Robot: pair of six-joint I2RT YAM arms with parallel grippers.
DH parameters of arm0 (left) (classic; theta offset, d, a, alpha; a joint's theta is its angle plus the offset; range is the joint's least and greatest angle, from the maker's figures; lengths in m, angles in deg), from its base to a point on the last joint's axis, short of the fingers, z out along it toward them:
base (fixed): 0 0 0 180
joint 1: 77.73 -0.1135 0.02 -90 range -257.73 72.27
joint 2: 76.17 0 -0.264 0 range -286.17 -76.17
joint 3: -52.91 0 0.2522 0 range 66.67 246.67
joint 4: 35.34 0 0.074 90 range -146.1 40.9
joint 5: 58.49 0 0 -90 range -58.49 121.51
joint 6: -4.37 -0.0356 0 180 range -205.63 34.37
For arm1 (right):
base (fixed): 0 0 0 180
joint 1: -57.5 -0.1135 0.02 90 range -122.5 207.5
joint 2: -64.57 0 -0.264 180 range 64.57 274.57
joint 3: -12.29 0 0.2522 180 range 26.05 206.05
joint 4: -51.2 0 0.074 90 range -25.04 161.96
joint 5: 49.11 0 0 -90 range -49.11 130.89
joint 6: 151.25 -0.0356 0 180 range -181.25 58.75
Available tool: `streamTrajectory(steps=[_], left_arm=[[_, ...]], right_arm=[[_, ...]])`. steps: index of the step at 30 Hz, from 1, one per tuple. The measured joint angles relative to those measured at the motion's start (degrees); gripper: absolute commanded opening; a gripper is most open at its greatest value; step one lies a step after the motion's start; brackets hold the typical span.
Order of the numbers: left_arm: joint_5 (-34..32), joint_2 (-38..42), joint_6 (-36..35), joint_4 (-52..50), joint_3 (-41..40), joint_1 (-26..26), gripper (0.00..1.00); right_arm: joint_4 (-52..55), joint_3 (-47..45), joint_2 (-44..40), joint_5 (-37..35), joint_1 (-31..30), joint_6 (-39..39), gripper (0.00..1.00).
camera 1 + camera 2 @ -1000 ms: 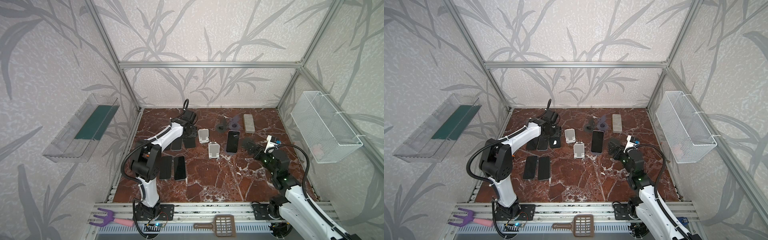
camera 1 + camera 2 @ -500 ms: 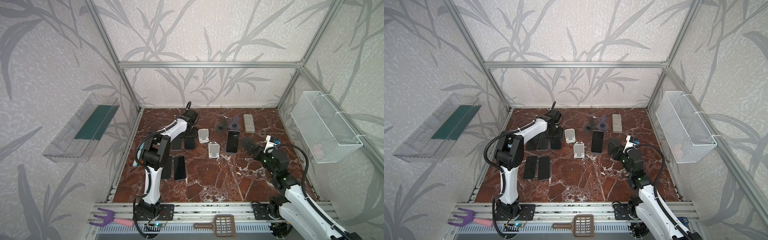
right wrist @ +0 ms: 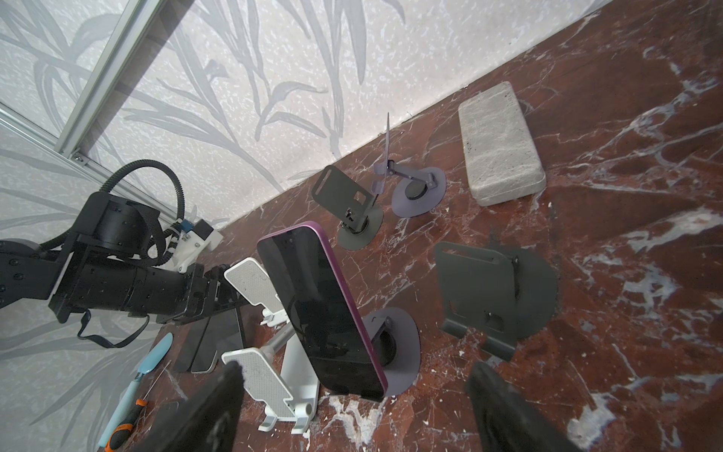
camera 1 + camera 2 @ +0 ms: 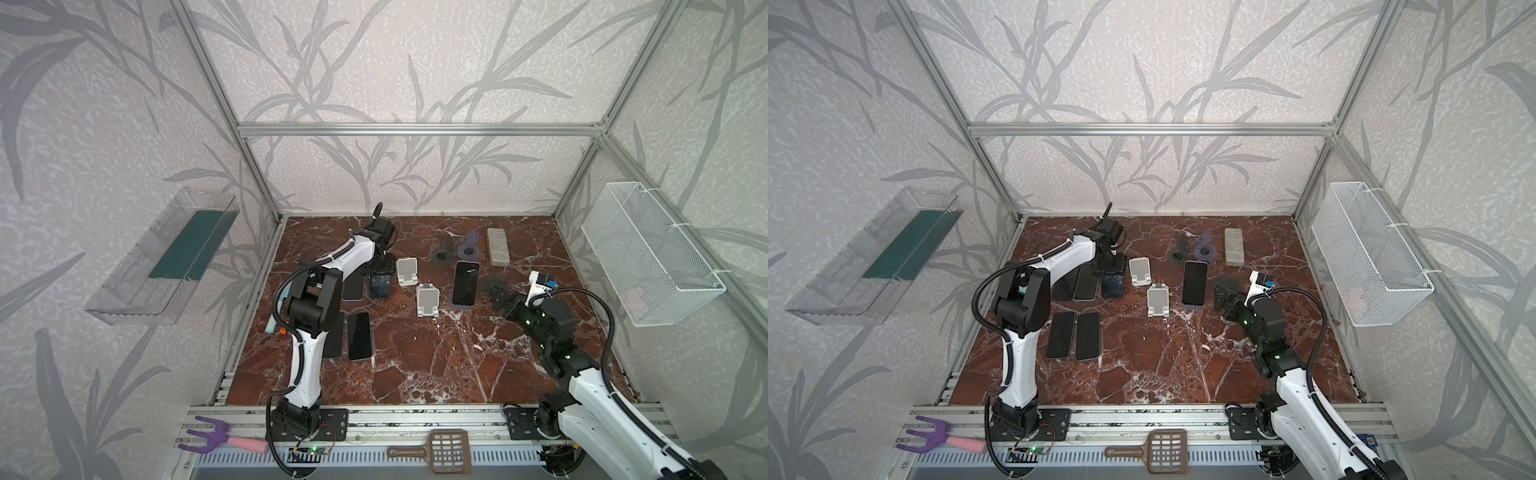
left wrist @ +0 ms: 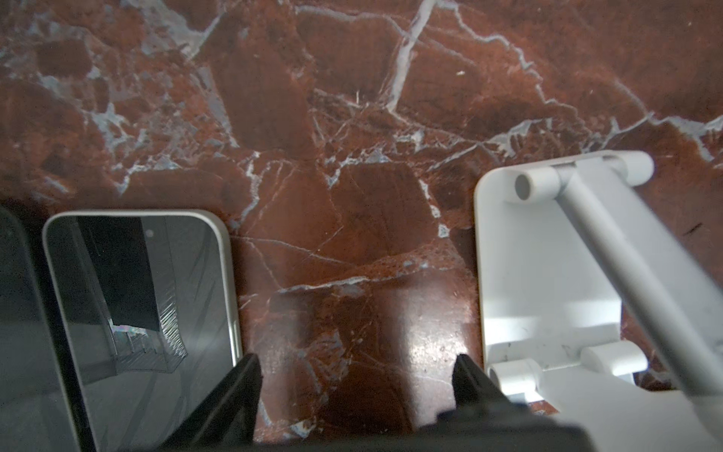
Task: Remove the phone from the phone stand
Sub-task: Place the phone at the center of the table.
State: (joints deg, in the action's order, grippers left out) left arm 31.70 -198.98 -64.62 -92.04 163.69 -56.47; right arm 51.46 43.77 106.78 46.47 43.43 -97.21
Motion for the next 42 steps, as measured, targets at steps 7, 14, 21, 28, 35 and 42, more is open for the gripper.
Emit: streamTrajectory(steps=[7,14,21,28,35,42], left_arm=[[-0.02,-0.09,0.04,0.11,0.00,0.00,0.62],[-0.11,-0.11,0.59,0.07,-0.02,0.02,0.63],[-0.11,-0.46,0.44,-0.28,0.02,0.07,0.64],[0.00,-1.40,-0.11,-1.88,0.90,0.07,0.67],[0.15,-2.56,-0.68,-3.54,2.45,0.09,0.67],[0.92,-3.43,-0.74,-4.42,3.30,0.07,0.70]], right_arm=[[-0.04,0.00,-0.42,-0.13,-0.24,-0.02,0.89],[-0.42,-0.24,-0.31,0.02,-0.28,-0.02,0.89],[-0.42,-0.24,-0.31,0.07,-0.37,-0.02,0.89],[-0.39,-0.24,-1.01,-0.11,-0.61,-0.02,0.89],[-0.42,-0.24,0.48,-0.11,-0.76,-0.02,0.89],[-0.42,-0.24,0.66,-0.11,-0.96,-0.02,0.89]])
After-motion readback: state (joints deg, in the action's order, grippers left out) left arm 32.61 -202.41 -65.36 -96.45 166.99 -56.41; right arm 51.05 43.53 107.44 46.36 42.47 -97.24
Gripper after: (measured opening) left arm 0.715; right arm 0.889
